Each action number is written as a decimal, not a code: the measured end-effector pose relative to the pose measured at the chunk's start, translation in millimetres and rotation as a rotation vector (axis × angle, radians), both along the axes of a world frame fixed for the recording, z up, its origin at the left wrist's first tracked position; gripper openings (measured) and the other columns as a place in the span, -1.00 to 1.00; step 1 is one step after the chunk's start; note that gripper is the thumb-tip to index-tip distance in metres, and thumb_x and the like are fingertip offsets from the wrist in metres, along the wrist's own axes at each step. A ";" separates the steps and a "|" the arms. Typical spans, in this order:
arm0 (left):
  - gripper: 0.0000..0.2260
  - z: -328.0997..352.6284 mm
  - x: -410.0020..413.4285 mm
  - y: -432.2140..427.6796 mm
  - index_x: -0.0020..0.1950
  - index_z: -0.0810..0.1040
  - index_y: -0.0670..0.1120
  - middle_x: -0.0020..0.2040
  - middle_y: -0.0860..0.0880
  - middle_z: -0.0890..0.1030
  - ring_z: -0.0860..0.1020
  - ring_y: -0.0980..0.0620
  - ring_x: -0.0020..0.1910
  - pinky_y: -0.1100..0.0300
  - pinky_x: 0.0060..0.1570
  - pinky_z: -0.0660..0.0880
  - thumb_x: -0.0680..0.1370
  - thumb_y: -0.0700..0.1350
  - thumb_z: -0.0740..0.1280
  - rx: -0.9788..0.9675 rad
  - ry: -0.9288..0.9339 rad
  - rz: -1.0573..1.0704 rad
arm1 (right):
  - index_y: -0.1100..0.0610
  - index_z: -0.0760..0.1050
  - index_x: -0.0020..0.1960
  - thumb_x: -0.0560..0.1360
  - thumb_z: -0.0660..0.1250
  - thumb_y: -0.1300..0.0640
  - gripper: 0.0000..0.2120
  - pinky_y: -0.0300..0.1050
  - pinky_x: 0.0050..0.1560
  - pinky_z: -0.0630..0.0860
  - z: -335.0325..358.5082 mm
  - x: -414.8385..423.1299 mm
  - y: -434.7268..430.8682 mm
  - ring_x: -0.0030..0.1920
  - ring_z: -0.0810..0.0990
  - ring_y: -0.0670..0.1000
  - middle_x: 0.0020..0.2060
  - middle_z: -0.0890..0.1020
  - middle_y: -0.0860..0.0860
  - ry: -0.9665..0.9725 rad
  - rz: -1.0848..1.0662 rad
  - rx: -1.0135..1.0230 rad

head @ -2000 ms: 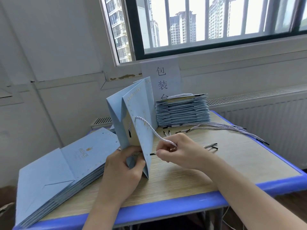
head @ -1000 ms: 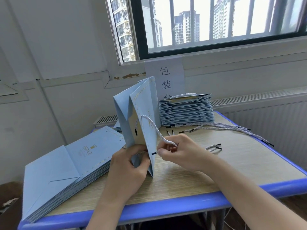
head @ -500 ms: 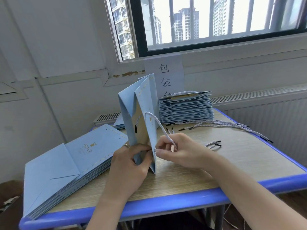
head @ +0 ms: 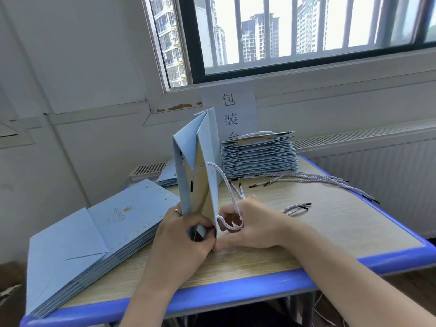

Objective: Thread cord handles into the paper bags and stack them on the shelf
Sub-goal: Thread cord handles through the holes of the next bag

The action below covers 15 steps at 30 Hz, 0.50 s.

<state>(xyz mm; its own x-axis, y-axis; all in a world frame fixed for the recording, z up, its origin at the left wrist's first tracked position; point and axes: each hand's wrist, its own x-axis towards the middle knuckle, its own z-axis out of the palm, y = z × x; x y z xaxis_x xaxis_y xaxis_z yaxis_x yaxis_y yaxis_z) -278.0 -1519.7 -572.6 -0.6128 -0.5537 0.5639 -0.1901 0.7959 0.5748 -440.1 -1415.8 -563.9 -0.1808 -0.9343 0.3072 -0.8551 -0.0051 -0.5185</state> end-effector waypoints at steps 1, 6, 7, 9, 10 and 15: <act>-0.81 0.4 0.3 -0.3 -0.24 0.65 0.20 -0.17 0.13 0.51 0.55 0.11 -0.15 0.29 -0.20 0.42 0.33 -0.10 0.55 0.001 0.006 -0.006 | 0.07 0.47 -0.20 0.31 0.54 -0.23 -0.58 -0.21 -0.12 0.22 0.6 0.1 0.0 -0.31 0.42 -0.13 -0.40 0.48 -0.13 0.011 -0.001 -0.025; -0.84 1.4 1.1 -0.7 -0.14 0.67 0.22 -0.17 0.09 0.54 0.55 0.15 -0.17 0.47 -0.21 0.35 0.37 -0.04 0.49 -0.024 0.029 -0.040 | -0.02 0.48 -0.18 0.33 0.55 -0.20 -0.66 -0.21 0.04 0.22 3.0 2.6 0.7 -0.27 0.47 -0.19 -0.39 0.49 -0.22 0.065 -0.014 -0.069; -0.88 2.0 1.0 -0.6 -0.15 0.66 0.20 -0.19 0.07 0.56 0.55 0.15 -0.18 0.47 -0.21 0.35 0.40 -0.03 0.47 -0.043 0.041 -0.050 | -0.01 0.49 -0.16 0.34 0.55 -0.19 -0.66 -0.23 0.05 0.20 3.5 3.0 0.9 -0.27 0.46 -0.20 -0.39 0.48 -0.20 0.066 -0.021 -0.065; -0.90 2.4 1.0 -0.3 -0.15 0.66 0.16 -0.21 0.06 0.60 0.55 0.15 -0.17 0.45 -0.19 0.35 0.42 -0.04 0.39 -0.062 0.062 -0.061 | 0.03 0.52 -0.12 0.35 0.54 -0.18 -0.65 -0.24 0.06 0.19 3.9 3.0 1.2 -0.26 0.46 -0.20 -0.37 0.49 -0.17 0.077 -0.036 -0.058; -0.89 2.0 0.9 -0.4 -0.16 0.67 0.14 -0.22 0.05 0.60 0.55 0.15 -0.18 0.45 -0.19 0.35 0.44 -0.06 0.38 -0.064 0.068 -0.052 | 0.04 0.52 -0.11 0.35 0.53 -0.19 -0.65 -0.20 0.05 0.20 3.6 3.0 0.9 -0.25 0.46 -0.19 -0.37 0.49 -0.17 0.081 -0.038 -0.061; -0.72 1.1 -1.2 2.2 -0.24 0.67 0.19 -0.21 0.13 0.53 0.53 0.20 -0.19 0.48 -0.25 0.35 0.37 -0.23 0.52 -0.061 0.058 -0.034 | -0.04 0.50 -0.15 0.18 0.40 -0.40 -0.52 -0.23 -0.10 0.24 4.8 4.3 2.2 -0.24 0.47 -0.16 -0.36 0.51 -0.23 -0.005 -0.042 -0.109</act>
